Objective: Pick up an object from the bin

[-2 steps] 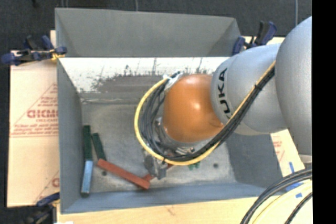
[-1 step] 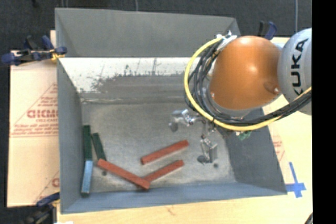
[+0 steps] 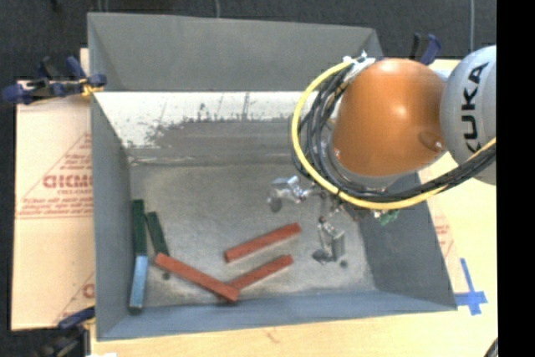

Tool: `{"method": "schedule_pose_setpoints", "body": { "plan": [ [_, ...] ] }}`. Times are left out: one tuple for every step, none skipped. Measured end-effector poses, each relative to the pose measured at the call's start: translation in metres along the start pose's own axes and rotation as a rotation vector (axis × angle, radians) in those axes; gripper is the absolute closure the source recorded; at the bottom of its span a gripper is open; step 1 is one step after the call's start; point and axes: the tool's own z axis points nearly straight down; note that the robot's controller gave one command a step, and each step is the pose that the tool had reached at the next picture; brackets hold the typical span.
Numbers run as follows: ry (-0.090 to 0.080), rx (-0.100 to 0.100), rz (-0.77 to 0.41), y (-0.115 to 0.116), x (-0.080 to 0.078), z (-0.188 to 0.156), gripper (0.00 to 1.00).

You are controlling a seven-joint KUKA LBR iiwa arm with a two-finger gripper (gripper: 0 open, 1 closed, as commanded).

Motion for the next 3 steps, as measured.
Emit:
{"method": "schedule_pose_setpoints", "body": {
  "plan": [
    [-0.007, 0.003, 0.015, -0.003, 0.001, 0.051, 0.00],
    [-0.004, 0.005, -0.064, 0.023, -0.034, 0.112, 0.00],
    [-0.007, 0.004, 0.180, 0.002, 0.027, 0.143, 1.00]
  ]
}}
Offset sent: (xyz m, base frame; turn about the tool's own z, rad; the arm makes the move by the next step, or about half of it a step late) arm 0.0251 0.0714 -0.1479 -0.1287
